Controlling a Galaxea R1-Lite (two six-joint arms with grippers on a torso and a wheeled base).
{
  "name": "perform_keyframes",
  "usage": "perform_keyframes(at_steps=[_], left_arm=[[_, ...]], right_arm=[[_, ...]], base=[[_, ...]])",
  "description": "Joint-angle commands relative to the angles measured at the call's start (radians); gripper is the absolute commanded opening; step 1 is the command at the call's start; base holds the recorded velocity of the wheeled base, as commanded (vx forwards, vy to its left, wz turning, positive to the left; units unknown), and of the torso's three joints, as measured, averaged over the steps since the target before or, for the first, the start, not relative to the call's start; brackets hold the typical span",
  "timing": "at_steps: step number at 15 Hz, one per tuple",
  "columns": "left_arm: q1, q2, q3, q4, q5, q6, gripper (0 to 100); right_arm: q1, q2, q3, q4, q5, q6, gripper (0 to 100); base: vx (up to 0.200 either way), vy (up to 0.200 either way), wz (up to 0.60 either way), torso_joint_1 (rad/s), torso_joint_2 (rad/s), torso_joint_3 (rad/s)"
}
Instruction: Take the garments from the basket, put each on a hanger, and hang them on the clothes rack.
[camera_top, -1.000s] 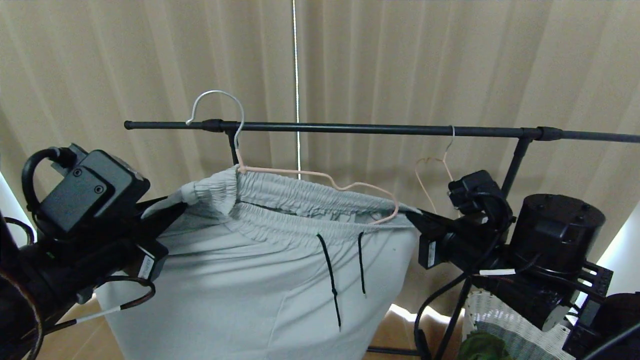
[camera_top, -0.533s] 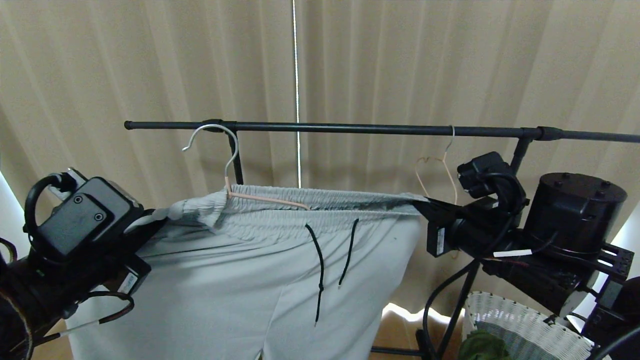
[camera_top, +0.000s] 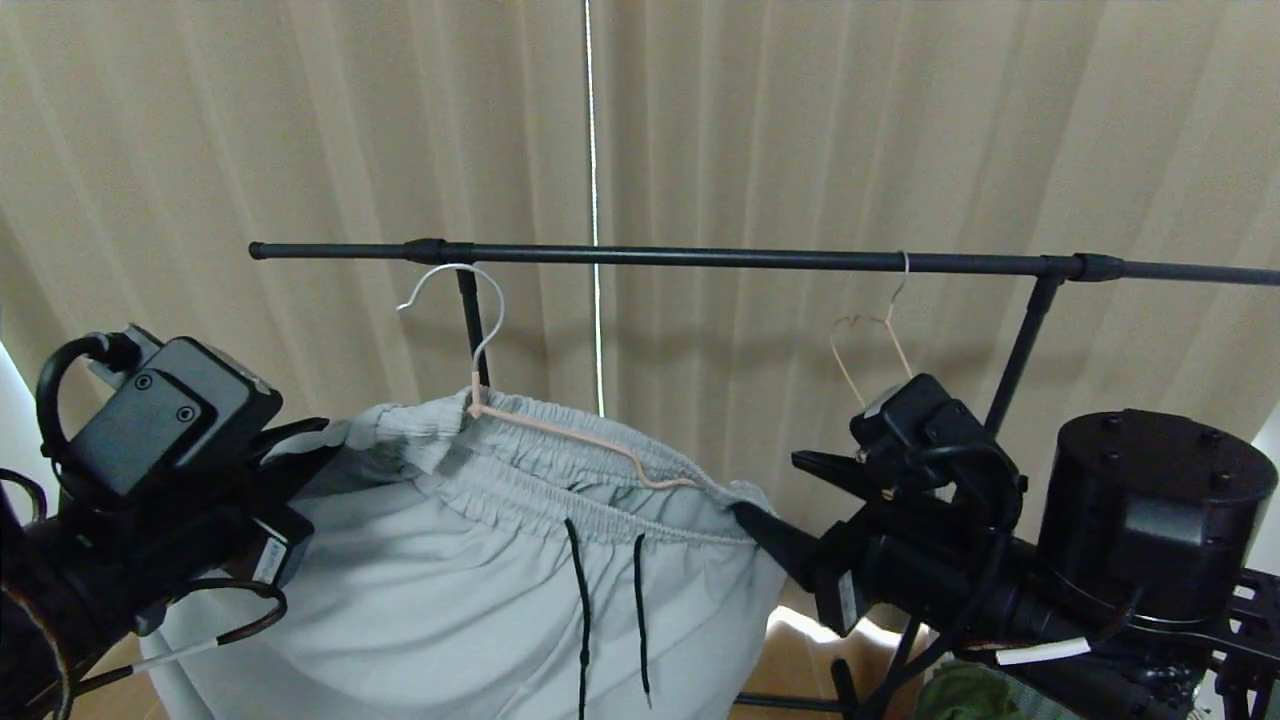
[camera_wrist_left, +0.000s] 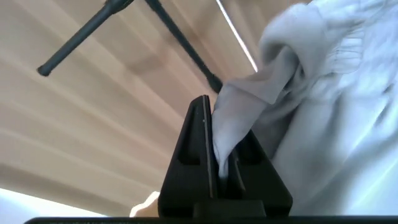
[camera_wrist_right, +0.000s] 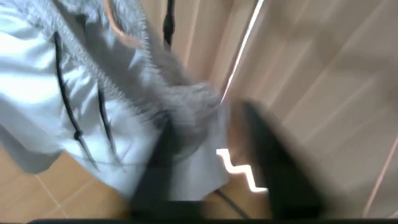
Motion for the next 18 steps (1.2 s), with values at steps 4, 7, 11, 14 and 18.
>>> perform_keyframes(at_steps=[4, 7, 11, 14, 18], left_arm=[[-0.033, 0.062, -0.001, -0.08, 0.003, -0.005, 0], [-0.033, 0.102, 0.02, -0.169, 0.006, -0.005, 0], [-0.065, 0.109, 0.031, -0.177, 0.004, -0.028, 0], [-0.086, 0.106, 0.028, -0.18, 0.004, -0.034, 0], [-0.086, 0.103, 0.031, -0.189, 0.003, -0.034, 0]], right_arm=[[0.009, 0.001, -0.015, -0.001, 0.003, -0.112, 100], [0.009, 0.016, -0.068, 0.002, 0.017, -0.189, 100], [0.009, 0.075, -0.193, 0.061, 0.017, -0.245, 100], [0.009, 0.167, -0.283, 0.062, 0.015, -0.302, 100], [0.009, 0.213, -0.341, 0.062, 0.008, -0.327, 100]], base=[[0.0, 0.0, 0.0, 0.0, 0.0, 0.0], [0.0, 0.0, 0.0, 0.0, 0.0, 0.0], [0.0, 0.0, 0.0, 0.0, 0.0, 0.0], [0.0, 0.0, 0.0, 0.0, 0.0, 0.0], [0.0, 0.0, 0.0, 0.0, 0.0, 0.0]])
